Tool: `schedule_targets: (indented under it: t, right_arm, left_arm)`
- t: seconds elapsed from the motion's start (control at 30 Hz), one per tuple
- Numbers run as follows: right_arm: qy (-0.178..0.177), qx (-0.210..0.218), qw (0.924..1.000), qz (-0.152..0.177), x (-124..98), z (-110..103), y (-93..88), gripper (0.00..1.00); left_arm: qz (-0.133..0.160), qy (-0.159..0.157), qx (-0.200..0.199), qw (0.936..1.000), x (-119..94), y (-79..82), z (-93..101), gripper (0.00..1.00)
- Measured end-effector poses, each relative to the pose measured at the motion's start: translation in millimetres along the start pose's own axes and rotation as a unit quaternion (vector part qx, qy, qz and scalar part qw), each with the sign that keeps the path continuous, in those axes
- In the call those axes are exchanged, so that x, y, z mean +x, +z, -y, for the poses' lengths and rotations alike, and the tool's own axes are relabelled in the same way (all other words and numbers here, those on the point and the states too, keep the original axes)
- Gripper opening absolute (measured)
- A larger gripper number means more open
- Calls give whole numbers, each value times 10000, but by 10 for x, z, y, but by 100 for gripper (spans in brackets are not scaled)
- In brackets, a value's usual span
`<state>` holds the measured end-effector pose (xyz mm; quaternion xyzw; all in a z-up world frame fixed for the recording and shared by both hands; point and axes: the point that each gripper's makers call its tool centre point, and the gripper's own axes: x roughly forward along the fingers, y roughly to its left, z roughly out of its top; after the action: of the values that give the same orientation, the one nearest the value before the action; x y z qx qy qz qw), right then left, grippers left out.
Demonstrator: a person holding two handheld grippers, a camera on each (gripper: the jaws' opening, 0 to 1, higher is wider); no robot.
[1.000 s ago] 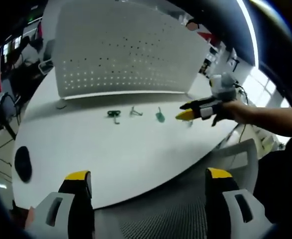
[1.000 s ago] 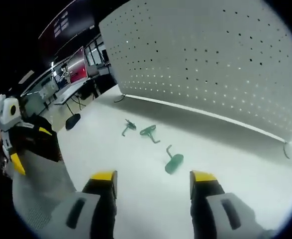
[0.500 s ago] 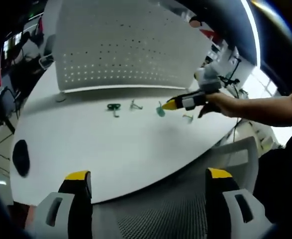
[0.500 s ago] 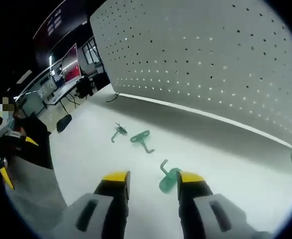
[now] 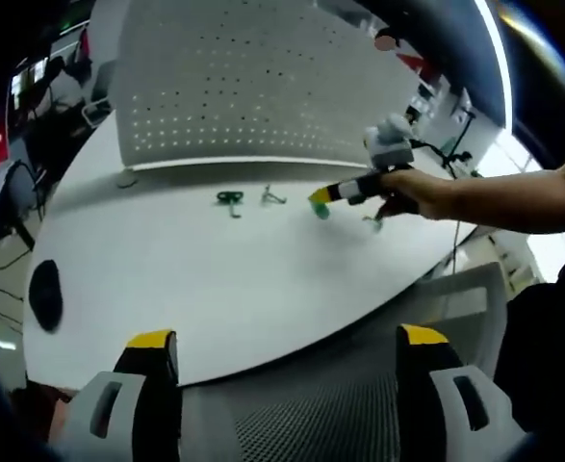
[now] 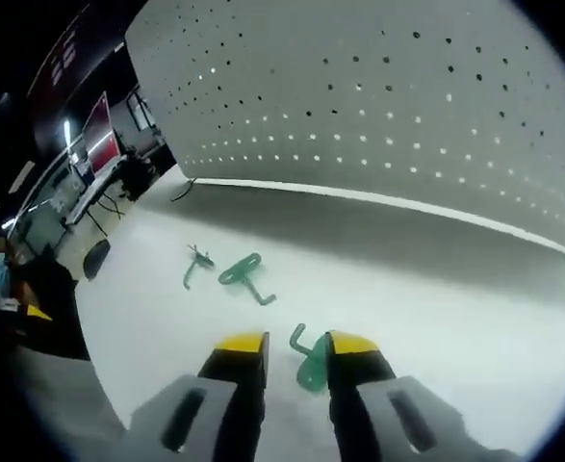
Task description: Insert the hook assembly into the mounting plate slot until the hook locks in place.
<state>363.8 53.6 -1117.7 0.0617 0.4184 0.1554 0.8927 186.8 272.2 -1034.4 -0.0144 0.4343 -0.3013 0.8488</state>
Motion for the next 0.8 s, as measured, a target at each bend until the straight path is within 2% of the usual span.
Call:
schedule_targets:
  t: [0.17,0.33,0.67,0.8]
  right_arm:
    - [-36,23,10000,-59,-6,25,-2,11]
    - [-119,-155,9998,-18,-43,53,10,4]
    - [-143,-292,9994,139,-121,59,84,0]
    - [-118,-242,9991,322,-179,43,170,0]
  left_arm:
    - [-3,28,-68,10000,-34,-27,-31,95]
    - [33,80,-115,9999,-47,-25,-66,95]
    - [59,55,-62,9999,-40,15,-37,95]
    - [67,60,-24,10000,-46,36,-32,95]
